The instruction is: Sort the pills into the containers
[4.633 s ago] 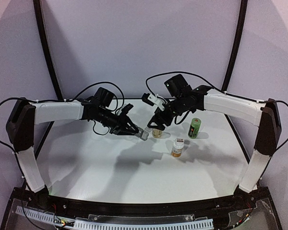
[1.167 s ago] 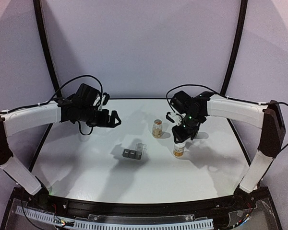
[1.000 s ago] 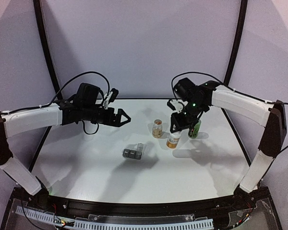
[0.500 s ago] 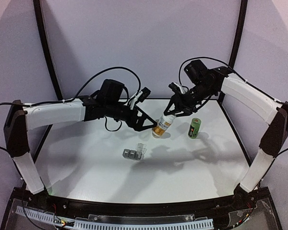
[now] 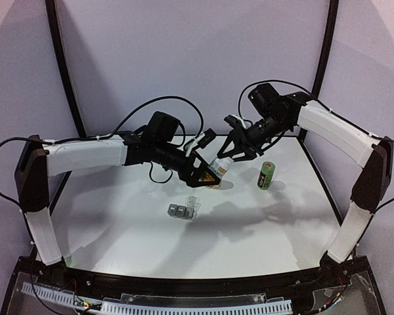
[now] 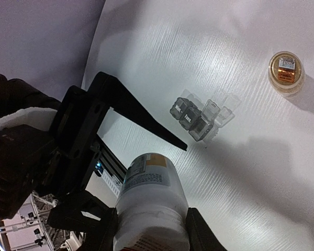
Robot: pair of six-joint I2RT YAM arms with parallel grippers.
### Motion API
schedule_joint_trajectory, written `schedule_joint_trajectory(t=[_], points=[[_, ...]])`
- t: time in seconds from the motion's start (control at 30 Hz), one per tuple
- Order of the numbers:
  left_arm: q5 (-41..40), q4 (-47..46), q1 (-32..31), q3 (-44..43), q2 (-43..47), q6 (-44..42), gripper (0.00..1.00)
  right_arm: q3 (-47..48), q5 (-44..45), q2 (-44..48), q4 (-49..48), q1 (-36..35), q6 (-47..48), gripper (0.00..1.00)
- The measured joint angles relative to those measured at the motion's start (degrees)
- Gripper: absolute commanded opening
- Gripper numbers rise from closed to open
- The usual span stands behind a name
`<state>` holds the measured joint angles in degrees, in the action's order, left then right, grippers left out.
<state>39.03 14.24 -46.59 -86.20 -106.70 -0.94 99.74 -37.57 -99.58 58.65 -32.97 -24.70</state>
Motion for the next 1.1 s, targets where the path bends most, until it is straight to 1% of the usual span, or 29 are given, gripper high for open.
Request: schedule_joint_trajectory(t=[0.07,0.13,0.2,0.3,0.4,0.5,0.57,0.6,0.67,0.73,0.8,0.83,0.87,0.9,0.97,1.1], points=[[0.46,0.63,0.01,-0.48,-0.4,-0.47,0.9,0.02,-0.52,-0.11,-0.28,0.0,-0.09,0.0],[0.75,1.21,0.01,-0.81,-0.73,-0.82,0.82,0.02,-1.05,-0.13,-0.47,0.0,-0.12,0.0],[0.83,1.94,0.0,-1.09,-0.98,-1.43,0.71,0.02,-1.54,-0.13,-0.55,0.0,-0.1,0.0],[0.93,2.9,0.0,-1.29,-1.04,-1.91,0.5,0.02,-1.8,-0.13,-0.6,0.0,-0.1,0.0],[1.52,3.59,-0.01,-1.8,-1.15,-2.29,0.33,0.02,-2.03,-0.13,-1.2,0.0,-0.07,0.0],[1.67,3.99,-0.04,-2.04,-1.18,-2.57,0.23,0.0,-2.07,-0.13,-1.42,0.02,-0.02,0.0],[1.69,4.0,-0.08,-2.19,-1.25,-2.36,0.15,-0.02,-2.03,-0.13,-1.62,0.0,0.27,0.01],[1.62,4.0,-0.15,-2.24,-1.27,-2.16,0.12,-0.02,-2.0,-0.13,-1.62,0.0,0.4,0.04],[1.62,3.95,-0.2,-2.26,-1.28,-1.74,0.1,-0.12,-2.04,-0.12,-1.79,0.02,0.71,0.15],[1.64,3.95,-0.2,-2.26,-1.29,-1.57,0.07,-0.55,-2.02,0.06,-2.43,0.02,1.09,0.31],[1.67,3.83,-0.2,-2.26,-1.3,-1.47,0.03,-1.3,-1.91,0.64,-3.49,0.02,1.71,0.62],[1.89,3.61,-0.2,-2.26,-1.3,-1.36,0.01,-2.01,-1.91,1.21,-4.28,0.02,2.4,0.8],[2.31,3.3,-0.2,-2.26,-1.3,-1.15,0.01,-2.72,-2.05,2.03,-5.23,0.01,3.58,0.92],[2.61,3.16,-0.2,-2.26,-1.3,-0.96,0.01,-3.41,-2.26,3.01,-6.34,0.0,5.06,0.98],[2.97,2.84,-0.2,-2.26,-1.3,-0.56,0.01,-4.5,-2.22,5.25,-8.43,0.0,7.39,0.99],[3.1,1.64,-0.2,-1.56,-1.21,0.45,0.01,-10.97,0.55,14.12,-15.23,-0.12,16.26,0.99]])
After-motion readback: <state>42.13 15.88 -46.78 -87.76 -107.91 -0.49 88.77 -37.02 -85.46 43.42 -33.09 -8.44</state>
